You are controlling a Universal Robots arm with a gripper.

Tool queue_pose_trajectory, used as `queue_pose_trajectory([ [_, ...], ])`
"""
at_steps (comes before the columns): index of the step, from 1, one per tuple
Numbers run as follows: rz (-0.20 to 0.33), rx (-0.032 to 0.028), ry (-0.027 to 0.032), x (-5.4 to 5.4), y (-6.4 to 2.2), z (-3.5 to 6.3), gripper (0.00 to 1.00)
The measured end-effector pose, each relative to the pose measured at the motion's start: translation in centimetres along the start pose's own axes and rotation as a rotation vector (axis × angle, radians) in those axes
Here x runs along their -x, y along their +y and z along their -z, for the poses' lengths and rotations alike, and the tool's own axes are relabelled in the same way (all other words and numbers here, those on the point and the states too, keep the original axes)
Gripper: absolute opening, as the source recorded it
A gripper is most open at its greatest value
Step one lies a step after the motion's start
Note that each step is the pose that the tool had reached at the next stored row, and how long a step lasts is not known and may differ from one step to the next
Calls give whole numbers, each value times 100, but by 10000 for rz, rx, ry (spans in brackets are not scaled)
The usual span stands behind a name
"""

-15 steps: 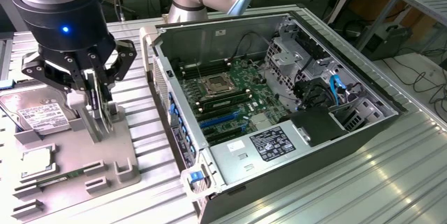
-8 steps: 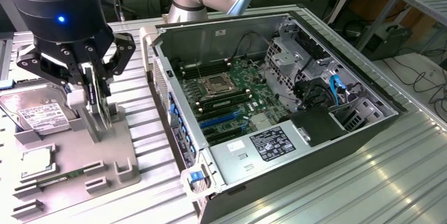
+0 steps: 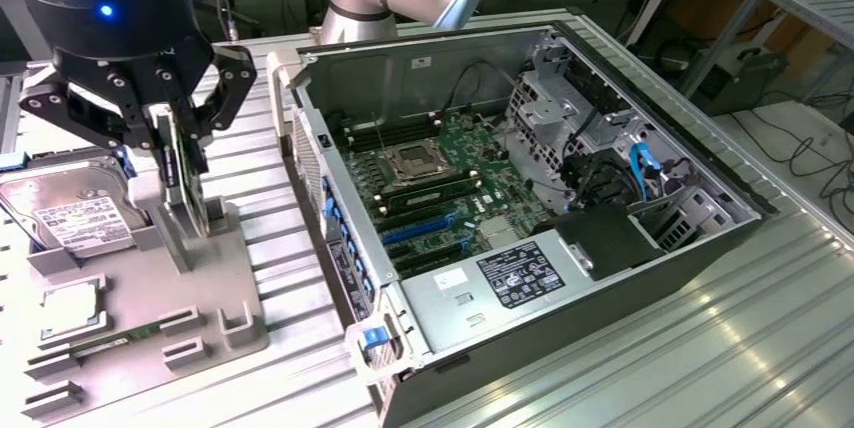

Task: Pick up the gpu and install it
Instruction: 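Pick up the gpu and move the gpu toward the slot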

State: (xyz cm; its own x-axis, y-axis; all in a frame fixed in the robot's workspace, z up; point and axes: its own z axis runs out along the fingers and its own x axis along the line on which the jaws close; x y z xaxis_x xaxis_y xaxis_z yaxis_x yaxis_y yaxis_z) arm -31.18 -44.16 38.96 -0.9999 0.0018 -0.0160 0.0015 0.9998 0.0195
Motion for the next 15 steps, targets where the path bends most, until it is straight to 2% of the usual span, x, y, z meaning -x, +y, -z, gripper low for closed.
queue_pose_trajectory([
  [15,0,0,-1,5,6,288,28],
])
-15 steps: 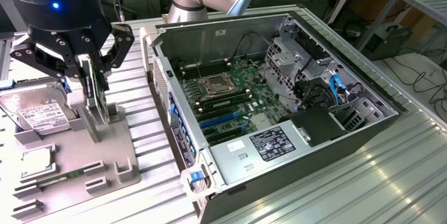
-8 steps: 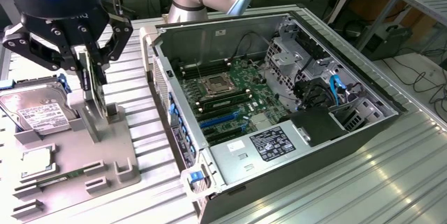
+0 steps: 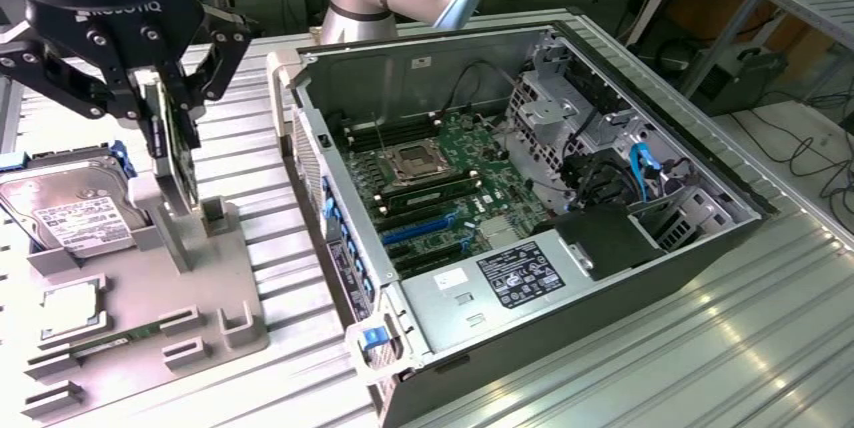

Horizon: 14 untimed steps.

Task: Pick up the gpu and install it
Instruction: 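Pick up the gpu and move the gpu toward the slot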

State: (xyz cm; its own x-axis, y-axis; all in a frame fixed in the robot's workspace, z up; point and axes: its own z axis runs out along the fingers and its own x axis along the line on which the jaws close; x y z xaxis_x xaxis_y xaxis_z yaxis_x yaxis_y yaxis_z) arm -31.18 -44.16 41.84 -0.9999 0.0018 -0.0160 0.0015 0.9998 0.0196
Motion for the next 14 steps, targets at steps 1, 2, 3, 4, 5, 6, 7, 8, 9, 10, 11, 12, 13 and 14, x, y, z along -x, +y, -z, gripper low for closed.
queue_pose_trajectory([
  [1,0,0,1,1,0,17,28],
  [2,1,-1,2,1,0,35,28],
  [3,1,0,0,1,1,50,28],
  [4,1,0,1,1,1,66,28],
  [5,1,-1,2,2,1,84,28],
  [6,1,-1,1,3,2,103,28],
  [7,1,0,0,3,2,123,28],
  [8,1,0,1,4,3,145,28],
  [9,0,0,0,4,3,160,28],
  [10,0,1,0,5,3,171,28],
  [11,1,0,0,5,3,174,28],
  [12,-3,3,0,5,4,174,28],
  [13,-3,2,0,5,4,175,28],
  [14,-3,2,1,5,3,175,28],
])
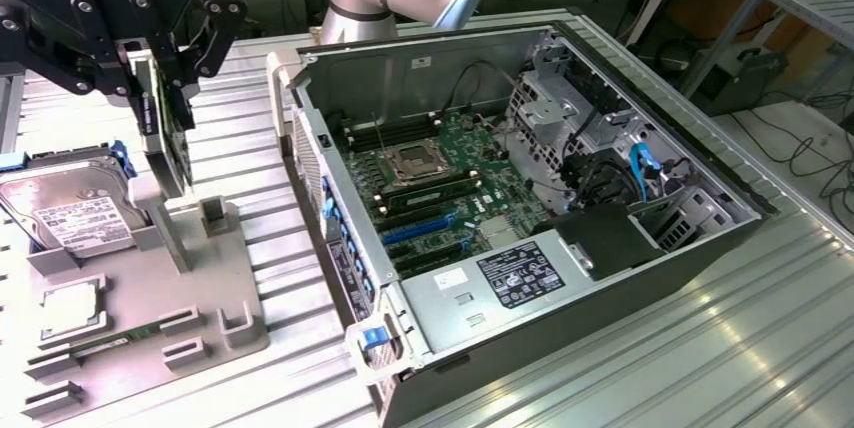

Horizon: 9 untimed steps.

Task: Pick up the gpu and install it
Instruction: 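Pick up the gpu and move the gpu toward the slot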

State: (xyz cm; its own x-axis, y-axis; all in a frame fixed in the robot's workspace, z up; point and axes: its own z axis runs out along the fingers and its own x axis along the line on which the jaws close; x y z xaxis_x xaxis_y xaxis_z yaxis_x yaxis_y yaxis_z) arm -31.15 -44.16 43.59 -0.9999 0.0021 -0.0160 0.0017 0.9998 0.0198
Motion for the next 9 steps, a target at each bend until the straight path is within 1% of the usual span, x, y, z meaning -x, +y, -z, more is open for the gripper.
queue_pose_trajectory([
  [5,1,-1,2,9,0,1,28],
  [9,0,-1,0,54,0,-1,28],
])
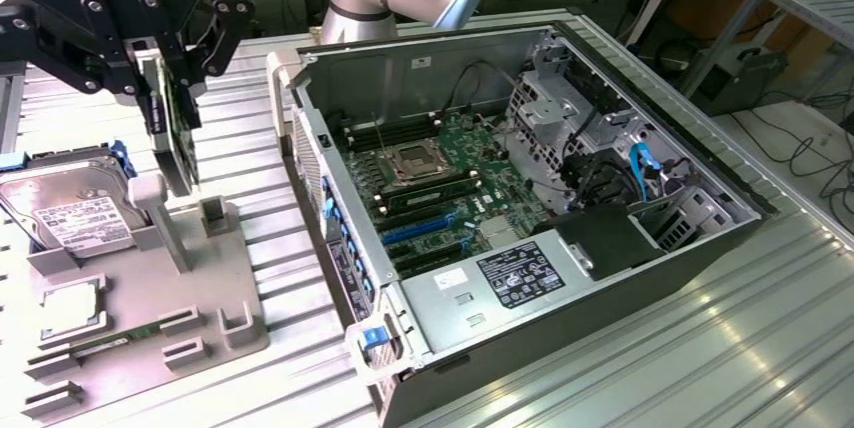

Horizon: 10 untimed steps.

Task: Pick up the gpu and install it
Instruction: 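Pick up the gpu and move the gpu toward the slot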

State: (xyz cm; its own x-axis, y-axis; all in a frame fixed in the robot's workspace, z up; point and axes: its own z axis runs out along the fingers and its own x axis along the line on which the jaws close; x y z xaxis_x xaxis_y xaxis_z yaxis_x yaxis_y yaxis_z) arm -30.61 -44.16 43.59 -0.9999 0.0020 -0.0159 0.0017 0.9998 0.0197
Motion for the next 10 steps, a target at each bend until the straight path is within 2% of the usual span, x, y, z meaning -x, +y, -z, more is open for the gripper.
queue_pose_trajectory([
  [10,0,1,0,109,0,-2,28],
])
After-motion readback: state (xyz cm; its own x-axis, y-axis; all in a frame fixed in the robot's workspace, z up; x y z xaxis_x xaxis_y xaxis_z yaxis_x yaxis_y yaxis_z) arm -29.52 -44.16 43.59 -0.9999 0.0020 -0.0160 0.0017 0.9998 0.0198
